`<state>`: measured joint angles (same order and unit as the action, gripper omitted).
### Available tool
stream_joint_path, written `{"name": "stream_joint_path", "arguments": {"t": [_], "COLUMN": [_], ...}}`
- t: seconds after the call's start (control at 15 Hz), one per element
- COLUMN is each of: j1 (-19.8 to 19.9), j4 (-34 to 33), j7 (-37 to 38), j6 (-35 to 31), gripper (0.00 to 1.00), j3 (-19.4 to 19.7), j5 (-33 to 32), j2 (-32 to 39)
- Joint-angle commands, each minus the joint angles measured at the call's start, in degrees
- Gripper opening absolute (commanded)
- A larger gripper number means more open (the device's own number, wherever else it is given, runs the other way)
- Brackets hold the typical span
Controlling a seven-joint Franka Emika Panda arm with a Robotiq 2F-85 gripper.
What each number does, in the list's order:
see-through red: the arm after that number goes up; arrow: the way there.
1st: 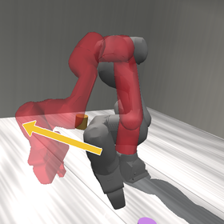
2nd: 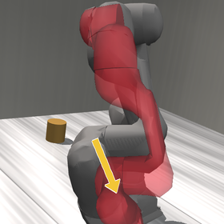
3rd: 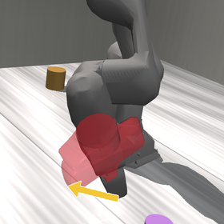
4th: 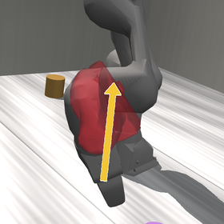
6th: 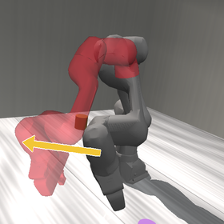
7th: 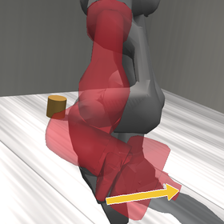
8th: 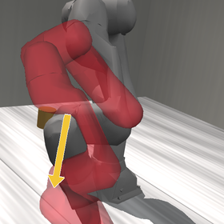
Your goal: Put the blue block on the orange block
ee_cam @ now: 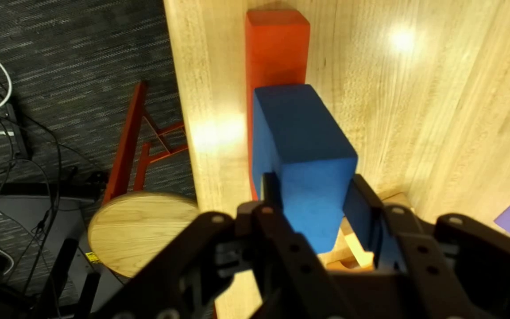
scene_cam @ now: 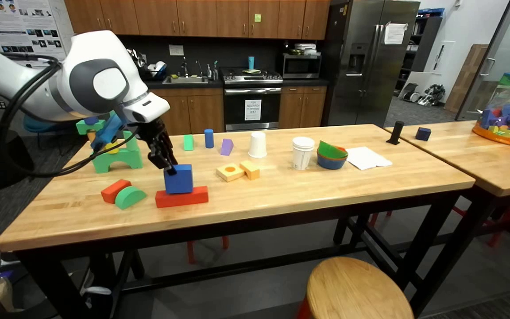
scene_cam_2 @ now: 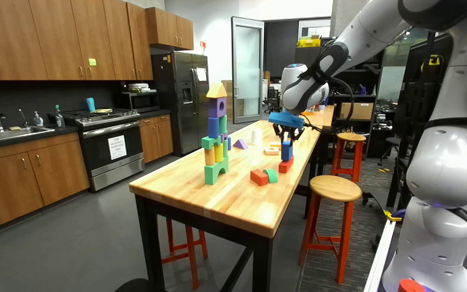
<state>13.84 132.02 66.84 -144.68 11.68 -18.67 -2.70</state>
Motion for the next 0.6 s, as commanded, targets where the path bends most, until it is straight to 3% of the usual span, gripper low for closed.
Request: {"name": "stream_joint_path", "arguments": {"t": [0.0,0.53], "j1": [0.13,0.07], "j4": [1.05,0.84], "j7": [0.06,-0.42], "j6": [0.41,0.34], "gripper": [0.15,0.15], "j3": [-0.03,-0.01], "j5": [-0.08,0.39], "j2": [-1.59,-1.27]}}
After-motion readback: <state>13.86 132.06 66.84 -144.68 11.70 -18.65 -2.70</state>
